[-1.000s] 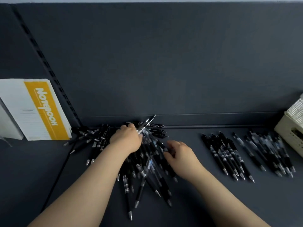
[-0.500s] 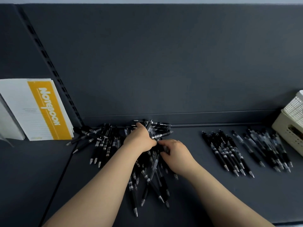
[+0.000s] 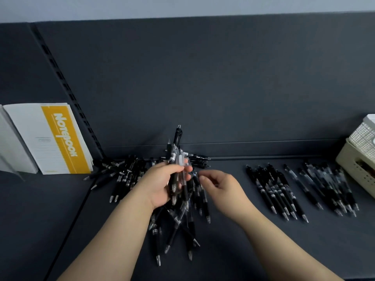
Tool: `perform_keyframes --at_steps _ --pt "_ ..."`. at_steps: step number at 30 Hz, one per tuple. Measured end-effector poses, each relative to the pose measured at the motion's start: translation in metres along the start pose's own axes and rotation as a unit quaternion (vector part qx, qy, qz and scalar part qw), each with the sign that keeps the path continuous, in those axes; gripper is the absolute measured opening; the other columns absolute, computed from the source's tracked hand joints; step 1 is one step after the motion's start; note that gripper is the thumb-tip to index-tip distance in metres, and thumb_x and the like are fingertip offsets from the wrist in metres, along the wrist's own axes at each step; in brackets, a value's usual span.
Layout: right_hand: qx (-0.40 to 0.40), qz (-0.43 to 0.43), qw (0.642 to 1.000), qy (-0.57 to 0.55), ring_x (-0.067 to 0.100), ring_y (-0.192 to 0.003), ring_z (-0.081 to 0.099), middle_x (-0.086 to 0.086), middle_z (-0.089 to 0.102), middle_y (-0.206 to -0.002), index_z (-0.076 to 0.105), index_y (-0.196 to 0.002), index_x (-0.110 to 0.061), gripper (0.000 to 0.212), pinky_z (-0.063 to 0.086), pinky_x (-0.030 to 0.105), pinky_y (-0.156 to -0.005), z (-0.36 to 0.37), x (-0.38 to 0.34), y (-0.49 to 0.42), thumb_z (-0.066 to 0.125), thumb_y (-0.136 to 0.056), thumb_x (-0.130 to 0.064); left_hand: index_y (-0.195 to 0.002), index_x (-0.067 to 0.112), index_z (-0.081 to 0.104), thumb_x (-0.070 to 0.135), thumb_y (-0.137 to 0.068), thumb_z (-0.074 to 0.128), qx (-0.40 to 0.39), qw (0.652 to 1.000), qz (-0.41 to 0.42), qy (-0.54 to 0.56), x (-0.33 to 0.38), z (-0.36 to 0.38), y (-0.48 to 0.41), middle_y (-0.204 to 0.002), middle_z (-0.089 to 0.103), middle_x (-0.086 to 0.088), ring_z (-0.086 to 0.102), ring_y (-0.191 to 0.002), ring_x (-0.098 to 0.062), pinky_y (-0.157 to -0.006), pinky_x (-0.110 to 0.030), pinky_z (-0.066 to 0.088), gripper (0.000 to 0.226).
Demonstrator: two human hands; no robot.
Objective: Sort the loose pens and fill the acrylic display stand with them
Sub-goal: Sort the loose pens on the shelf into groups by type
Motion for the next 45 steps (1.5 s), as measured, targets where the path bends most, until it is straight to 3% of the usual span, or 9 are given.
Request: perform_keyframes --at_steps 9,14,17,21,25,28,33,40,45 --pt "-0.027 0.023 0.991 -0.133 0.028 -0.076 0.069 -0.004 0.072 -0.086 0.067 -0.097 -0.029 0.022 0.055 0.043 -0.081 -0.033 0.015 0.025 0.067 -0.084 -0.012 -0.102 0.016 0.071 0.017 -0.093 0.053 -0.065 0.996 -0.041 0.044 -0.045 0.08 0.016 -0.088 0.069 -0.008 0.061 -0.058 -0.01 -0.048 -0.022 0.043 0.02" --pt "-0.013 0.074 0.979 -0.191 0.016 -0.064 0.058 0.003 0.068 -0.071 0.071 -0.084 -0.012 0.008 0.046 0.027 -0.063 -0.062 0.043 0.038 0.063 -0.086 -0.01 -0.113 0.009 0.066 0.022 -0.095 0.05 -0.128 0.989 -0.062 0.03 -0.069 0.125 0.02 -0.105 0.07 -0.016 0.069 -0.083 -0.023 -0.064 -0.031 0.057 0.027" --pt "-0.029 0.089 0.977 -0.192 0.024 -0.064 0.053 0.012 0.06 -0.072 0.066 -0.084 0.0 0.008 0.042 0.032 -0.061 -0.08 0.057 0.043 0.064 -0.086 -0.008 -0.114 0.004 0.064 0.025 -0.096 0.048 -0.161 0.983 -0.086 0.007 -0.082 0.151 0.022 -0.097 0.07 -0.016 0.069 -0.075 -0.023 -0.063 -0.031 0.055 0.032" --pt "-0.047 0.088 0.967 -0.234 0.011 -0.042 0.051 0.001 0.06 -0.056 0.062 -0.078 -0.005 0.015 0.04 0.017 -0.042 -0.103 0.063 0.048 0.054 -0.089 0.003 -0.11 0.007 0.065 0.03 -0.096 0.048 -0.167 0.981 -0.096 -0.002 -0.094 0.178 0.018 -0.089 0.069 -0.015 0.066 -0.07 -0.025 -0.065 -0.035 0.052 0.032" --pt "-0.046 0.098 0.966 -0.234 0.021 -0.053 0.054 0.01 0.061 -0.065 0.066 -0.081 -0.005 0.014 0.044 0.027 -0.046 -0.126 0.078 0.051 0.055 -0.088 0.002 -0.114 0.008 0.063 0.03 -0.096 0.047 -0.168 0.981 -0.093 -0.019 -0.102 0.204 0.016 -0.083 0.07 -0.012 0.067 -0.07 -0.026 -0.064 -0.037 0.053 0.032" --pt "0.01 0.116 0.983 -0.142 0.023 -0.061 0.056 0.011 0.064 -0.067 0.067 -0.072 -0.01 0.013 0.045 0.037 -0.06 -0.167 0.102 0.046 0.063 -0.084 -0.008 -0.117 0.02 0.062 0.029 -0.097 0.047 -0.139 0.986 -0.072 -0.057 -0.104 0.215 0.008 -0.089 0.066 -0.009 0.064 -0.077 -0.023 -0.069 -0.04 0.054 0.027" --pt "0.109 0.122 0.952 0.259 0.012 -0.047 0.037 0.001 0.041 -0.05 0.035 -0.053 -0.014 0.036 0.029 0.022 -0.043 -0.263 0.115 0.037 0.06 -0.078 -0.013 -0.113 0.018 0.06 0.028 -0.097 0.048 -0.044 0.99 -0.025 -0.135 -0.103 0.209 -0.011 -0.06 0.046 0.0 0.039 -0.047 -0.009 -0.05 -0.028 0.046 0.022" --pt "0.109 0.156 0.918 0.349 0.021 -0.059 0.043 0.003 0.042 -0.058 0.041 -0.057 -0.008 0.031 0.028 0.026 -0.045 -0.292 0.146 0.021 0.061 -0.081 -0.015 -0.106 0.013 0.056 0.036 -0.097 0.046 -0.002 0.994 -0.01 -0.109 -0.101 0.215 -0.015 -0.06 0.042 0.001 0.033 -0.048 -0.009 -0.044 -0.023 0.032 0.026" --pt "0.165 0.118 0.914 0.352 0.034 -0.09 0.058 0.015 0.056 -0.099 0.062 -0.098 -0.002 0.024 0.045 0.034 -0.073 -0.292 0.133 0.023 0.058 -0.086 -0.023 -0.111 0.012 0.059 0.022 -0.097 0.051 -0.001 0.998 -0.023 -0.063 -0.101 0.214 -0.015 -0.065 0.046 0.001 0.038 -0.051 -0.009 -0.047 -0.023 0.033 0.019"
Point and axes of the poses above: each hand's wrist, its own y-axis away from the middle knuckle, its own z-axis out of the palm, x = y × z, the point moved 9 cm from there along -y, towards the middle knuckle
